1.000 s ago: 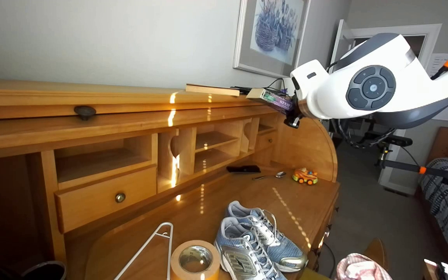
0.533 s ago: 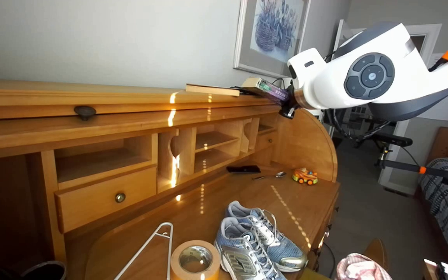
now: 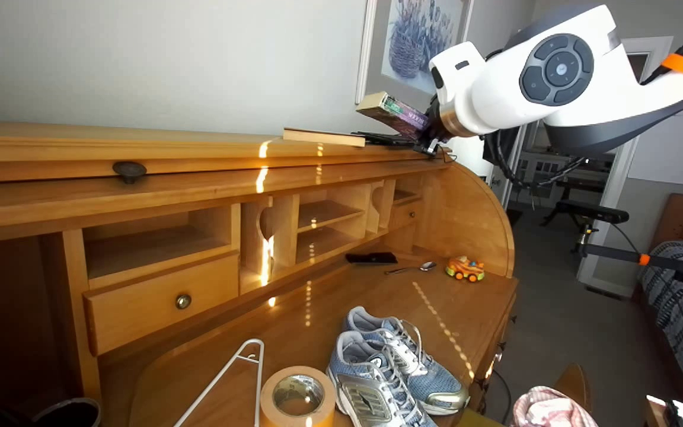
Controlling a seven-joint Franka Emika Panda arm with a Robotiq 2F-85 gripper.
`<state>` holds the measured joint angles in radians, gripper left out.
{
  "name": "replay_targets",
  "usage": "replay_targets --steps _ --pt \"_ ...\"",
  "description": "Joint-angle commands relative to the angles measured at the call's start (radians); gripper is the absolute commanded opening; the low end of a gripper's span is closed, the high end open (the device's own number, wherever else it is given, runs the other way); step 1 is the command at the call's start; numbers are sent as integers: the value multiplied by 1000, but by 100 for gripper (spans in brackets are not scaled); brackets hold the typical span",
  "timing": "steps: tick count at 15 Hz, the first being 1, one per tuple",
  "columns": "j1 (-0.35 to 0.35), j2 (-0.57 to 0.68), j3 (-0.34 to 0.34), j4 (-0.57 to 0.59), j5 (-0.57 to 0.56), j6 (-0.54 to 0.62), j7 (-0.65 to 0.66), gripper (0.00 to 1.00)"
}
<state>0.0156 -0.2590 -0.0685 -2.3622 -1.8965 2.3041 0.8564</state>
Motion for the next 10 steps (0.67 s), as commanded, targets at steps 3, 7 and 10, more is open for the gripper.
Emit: replay_targets --steps 3,7,10 --pt "-2 30 -25 99 76 112 -135 9" --pt "-5 44 -22 152 111 128 -202 9" --pt "-8 74 -26 198 165 149 -273 9"
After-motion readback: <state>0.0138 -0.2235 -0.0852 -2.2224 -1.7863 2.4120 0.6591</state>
